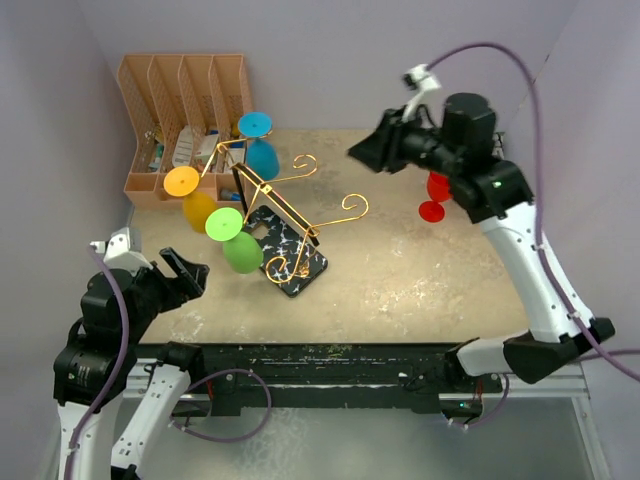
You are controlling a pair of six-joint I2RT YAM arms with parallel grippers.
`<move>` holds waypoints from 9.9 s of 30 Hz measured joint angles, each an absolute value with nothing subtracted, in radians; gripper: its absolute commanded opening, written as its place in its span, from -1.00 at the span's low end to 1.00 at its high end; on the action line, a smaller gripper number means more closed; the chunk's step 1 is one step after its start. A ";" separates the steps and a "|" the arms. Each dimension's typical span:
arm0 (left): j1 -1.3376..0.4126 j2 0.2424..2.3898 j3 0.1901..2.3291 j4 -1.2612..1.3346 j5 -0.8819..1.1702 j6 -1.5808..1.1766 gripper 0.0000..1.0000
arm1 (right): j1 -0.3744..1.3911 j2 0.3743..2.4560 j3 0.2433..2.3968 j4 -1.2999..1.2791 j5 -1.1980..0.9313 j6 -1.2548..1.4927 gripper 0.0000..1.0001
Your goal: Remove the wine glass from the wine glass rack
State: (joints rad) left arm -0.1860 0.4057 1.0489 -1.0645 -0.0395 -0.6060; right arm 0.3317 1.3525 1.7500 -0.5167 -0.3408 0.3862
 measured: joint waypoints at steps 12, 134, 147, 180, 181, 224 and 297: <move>-0.186 0.394 1.025 -1.079 -0.123 -0.607 0.76 | 0.737 1.633 1.857 -0.409 -0.465 0.532 -0.17; -0.186 0.340 1.025 -1.086 -0.162 -0.609 0.80 | 0.864 1.837 1.770 -0.117 -0.487 0.941 -1.00; -0.186 0.341 1.025 -1.086 -0.162 -0.609 0.80 | 0.860 1.814 1.728 -0.096 -0.490 0.949 -1.00; -0.186 0.345 1.025 -1.086 -0.164 -0.609 0.80 | 0.864 1.845 1.738 -0.105 -0.558 0.919 -1.00; -0.186 0.345 1.025 -1.086 -0.164 -0.609 0.80 | 0.864 1.845 1.738 -0.112 -0.562 0.916 -1.00; -0.186 0.346 1.025 -1.086 -0.165 -0.609 0.80 | 0.822 1.905 1.848 0.022 -0.547 0.947 -1.00; -0.183 0.834 1.039 -0.090 0.890 -1.509 0.51 | 1.494 1.248 1.259 0.133 0.728 -0.996 -1.00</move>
State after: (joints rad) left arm -0.1833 0.8345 1.0393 -0.0902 0.8898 -1.5089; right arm 1.4944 1.2484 1.2591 0.1333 0.7284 -0.9958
